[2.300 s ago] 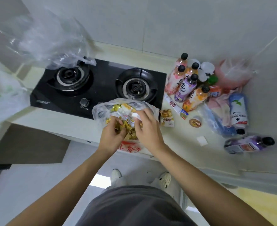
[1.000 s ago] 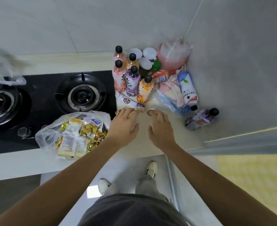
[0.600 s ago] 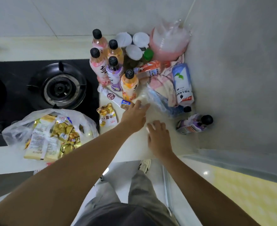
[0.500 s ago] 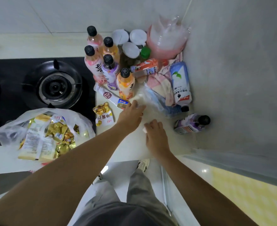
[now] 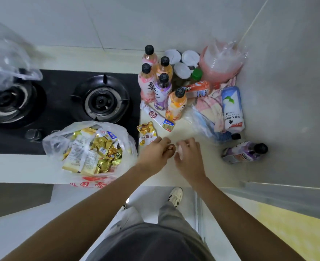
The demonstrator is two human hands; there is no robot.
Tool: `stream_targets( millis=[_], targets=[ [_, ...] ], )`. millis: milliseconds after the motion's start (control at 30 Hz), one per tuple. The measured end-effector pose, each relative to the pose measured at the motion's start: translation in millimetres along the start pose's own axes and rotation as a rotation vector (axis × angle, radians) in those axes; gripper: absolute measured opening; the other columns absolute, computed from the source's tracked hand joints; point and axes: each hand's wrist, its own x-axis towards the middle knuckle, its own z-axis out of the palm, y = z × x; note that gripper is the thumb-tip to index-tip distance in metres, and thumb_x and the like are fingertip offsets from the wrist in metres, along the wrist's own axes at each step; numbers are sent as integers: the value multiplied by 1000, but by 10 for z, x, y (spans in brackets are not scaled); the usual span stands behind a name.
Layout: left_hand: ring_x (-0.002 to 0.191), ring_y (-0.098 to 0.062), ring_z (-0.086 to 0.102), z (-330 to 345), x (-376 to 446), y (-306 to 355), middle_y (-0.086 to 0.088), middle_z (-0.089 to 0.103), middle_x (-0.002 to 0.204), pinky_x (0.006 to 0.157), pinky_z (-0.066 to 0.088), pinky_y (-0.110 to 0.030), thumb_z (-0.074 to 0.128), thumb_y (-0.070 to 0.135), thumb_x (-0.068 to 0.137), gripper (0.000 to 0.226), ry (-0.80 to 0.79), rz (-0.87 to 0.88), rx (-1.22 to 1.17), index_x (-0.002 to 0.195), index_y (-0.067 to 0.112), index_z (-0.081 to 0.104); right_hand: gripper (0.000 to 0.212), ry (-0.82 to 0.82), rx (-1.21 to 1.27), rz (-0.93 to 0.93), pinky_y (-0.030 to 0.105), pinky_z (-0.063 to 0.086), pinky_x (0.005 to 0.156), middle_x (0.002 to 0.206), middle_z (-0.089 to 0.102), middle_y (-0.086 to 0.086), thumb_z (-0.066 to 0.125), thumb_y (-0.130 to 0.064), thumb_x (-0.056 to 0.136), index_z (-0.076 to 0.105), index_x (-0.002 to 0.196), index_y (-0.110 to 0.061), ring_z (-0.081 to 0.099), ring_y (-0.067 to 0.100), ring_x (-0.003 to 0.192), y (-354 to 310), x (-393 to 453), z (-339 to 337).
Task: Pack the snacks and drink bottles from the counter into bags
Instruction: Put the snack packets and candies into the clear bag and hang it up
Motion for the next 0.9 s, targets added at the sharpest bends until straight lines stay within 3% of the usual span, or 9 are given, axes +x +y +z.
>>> stream_targets(
  millis=[133, 300, 433, 533, 667, 767, 900],
  targets=[
    [93, -24, 63, -566, -365, -125, 1, 62, 107, 78, 51, -40, 58, 37, 98, 19, 143, 17, -178, 113, 27, 62, 29, 130, 116, -46, 44, 47, 83, 108, 53, 9, 75, -9, 82, 67, 109, -12, 51, 33, 92, -589, 75, -64],
    [89, -17, 61, -1214, -750, -505, 3, 65, 101, 76, 48, -34, 61, 33, 97, 18, 331, 15, -194, 113, 25, 63, 28, 186, 178, -156, 41, 49, 86, 110, 49, 7, 73, -11, 82, 65, 109, -12, 55, 33, 103, -1417, 165, -119],
    [81, -17, 59, -1515, -971, -964, 6, 64, 87, 69, 47, -35, 62, 32, 97, 13, 411, -92, -176, 106, 24, 62, 28, 179, 168, -302, 35, 46, 90, 112, 52, 7, 71, -12, 83, 65, 110, -12, 52, 29, 105, -2057, 147, -5],
    [76, -19, 60, -1568, -1076, -1308, 8, 62, 77, 65, 47, -35, 61, 34, 97, 10, 382, -196, -155, 102, 26, 60, 29, 62, 104, -383, 31, 47, 89, 115, 48, 5, 69, -12, 86, 62, 114, -14, 50, 25, 109, -2370, 57, 215],
    [81, -22, 63, -1519, -1116, -1632, 6, 68, 84, 70, 53, -39, 62, 42, 95, 21, 226, -284, -92, 106, 25, 60, 33, -88, -100, -437, 41, 49, 99, 116, 47, 6, 66, -6, 83, 58, 115, -14, 49, 29, 112, -2443, 14, 545],
    [80, -21, 60, -1450, -1072, -1719, 4, 65, 84, 68, 48, -35, 63, 44, 96, 28, 129, -274, -76, 114, 22, 60, 34, -116, -281, -433, 46, 49, 98, 110, 51, 7, 67, -2, 79, 62, 112, -11, 53, 30, 104, -2431, 64, 653],
    [77, -19, 57, -1331, -1005, -1687, 7, 59, 80, 63, 44, -33, 66, 43, 94, 24, 73, -194, -111, 105, 23, 60, 42, -160, -448, -356, 42, 45, 100, 119, 55, 9, 74, -5, 74, 64, 115, -13, 54, 32, 111, -2454, 195, 640]
  ],
)
